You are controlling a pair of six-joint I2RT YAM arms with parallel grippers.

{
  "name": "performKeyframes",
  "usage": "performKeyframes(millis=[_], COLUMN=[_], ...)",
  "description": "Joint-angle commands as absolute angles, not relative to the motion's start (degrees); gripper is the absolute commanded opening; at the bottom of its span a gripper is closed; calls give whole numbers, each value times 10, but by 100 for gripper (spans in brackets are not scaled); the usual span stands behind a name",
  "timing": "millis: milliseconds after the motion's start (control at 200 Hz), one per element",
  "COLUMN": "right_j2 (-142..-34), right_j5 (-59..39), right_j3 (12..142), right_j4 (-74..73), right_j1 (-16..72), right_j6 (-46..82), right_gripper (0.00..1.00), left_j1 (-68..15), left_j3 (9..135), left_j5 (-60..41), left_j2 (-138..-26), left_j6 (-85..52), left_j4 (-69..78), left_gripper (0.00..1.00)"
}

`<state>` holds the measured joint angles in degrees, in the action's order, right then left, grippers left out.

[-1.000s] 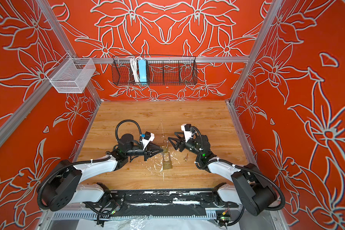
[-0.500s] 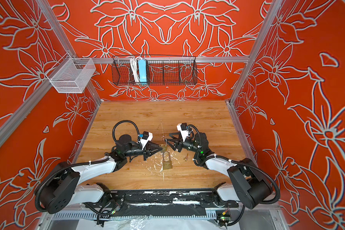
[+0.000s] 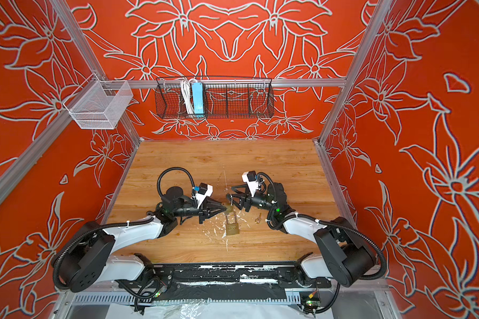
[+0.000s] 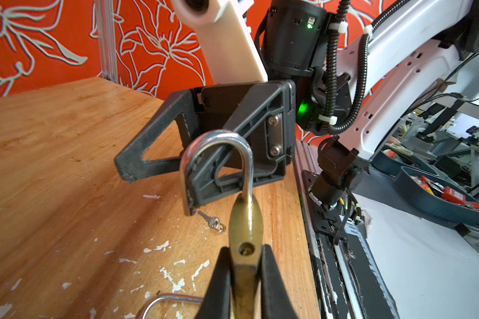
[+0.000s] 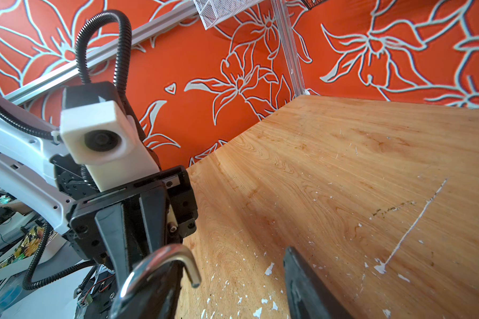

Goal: Unlock with the key

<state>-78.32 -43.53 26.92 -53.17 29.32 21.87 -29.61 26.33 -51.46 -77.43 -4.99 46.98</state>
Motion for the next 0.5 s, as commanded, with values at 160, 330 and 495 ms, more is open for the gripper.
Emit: performKeyframes(millis=[160, 330, 495], right_j2=[-756, -733, -729], right_j5=[-308, -190, -149], right_j3=[301, 295, 299], right_j4=[-415, -365, -342], right_j1=[303, 313, 318], right_j6=[182, 171, 173], right_gripper=[59, 61, 64], left_j1=[-294, -299, -306], left_j3=[286, 287, 281], left_j5=[-508, -456, -400], left_j2=[-780, -780, -774], left_j6=[-62, -56, -50], left_j4=[505, 485, 475], left_gripper=[0, 0, 0])
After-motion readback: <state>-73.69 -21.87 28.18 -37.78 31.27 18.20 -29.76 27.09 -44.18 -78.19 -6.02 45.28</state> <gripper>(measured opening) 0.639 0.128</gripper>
